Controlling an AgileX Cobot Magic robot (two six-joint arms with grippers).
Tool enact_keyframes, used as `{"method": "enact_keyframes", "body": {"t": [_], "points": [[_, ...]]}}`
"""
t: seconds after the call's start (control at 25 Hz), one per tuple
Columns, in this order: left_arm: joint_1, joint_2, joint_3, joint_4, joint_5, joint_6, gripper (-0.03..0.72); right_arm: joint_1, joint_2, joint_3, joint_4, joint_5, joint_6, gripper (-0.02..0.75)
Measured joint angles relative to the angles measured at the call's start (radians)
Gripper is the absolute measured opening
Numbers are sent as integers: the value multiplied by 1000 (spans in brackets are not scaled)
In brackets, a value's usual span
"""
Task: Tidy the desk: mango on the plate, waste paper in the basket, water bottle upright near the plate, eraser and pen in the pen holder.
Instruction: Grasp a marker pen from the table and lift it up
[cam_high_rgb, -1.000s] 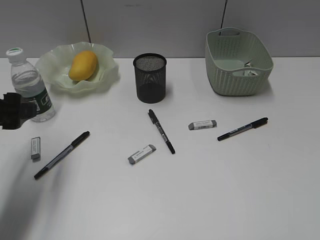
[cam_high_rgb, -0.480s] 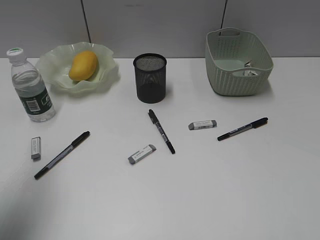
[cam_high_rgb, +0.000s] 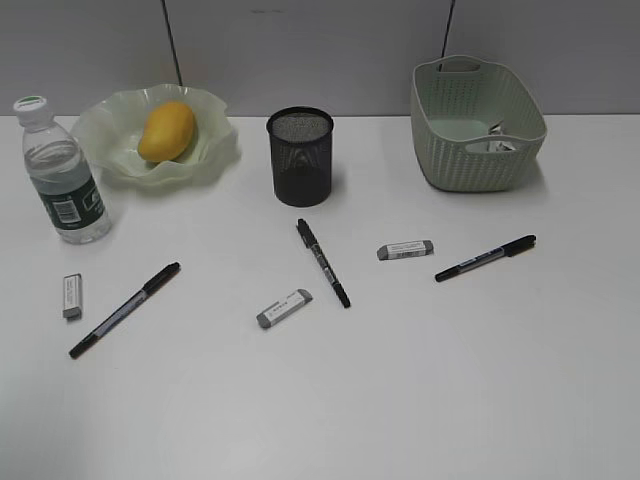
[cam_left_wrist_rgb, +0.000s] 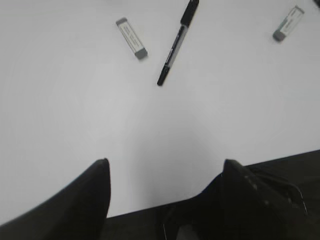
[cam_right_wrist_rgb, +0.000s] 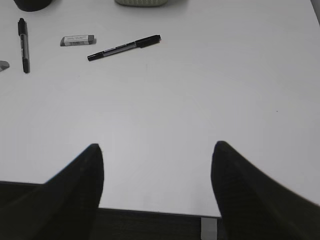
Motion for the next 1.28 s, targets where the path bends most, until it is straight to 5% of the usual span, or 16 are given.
{"method": "enact_keyframes", "body": {"t": [0.52, 0.92, 1.28], "points": [[0, -565, 82, 54, -12, 0, 520, 0, 0, 0, 0, -3, 0, 531], [0, -597, 147, 66, 15, 0, 520, 0, 115, 0, -7, -21, 58, 530], [0, -597, 175, 61, -1, 0, 520, 0, 504, -46, -9, -196, 275, 530]]}}
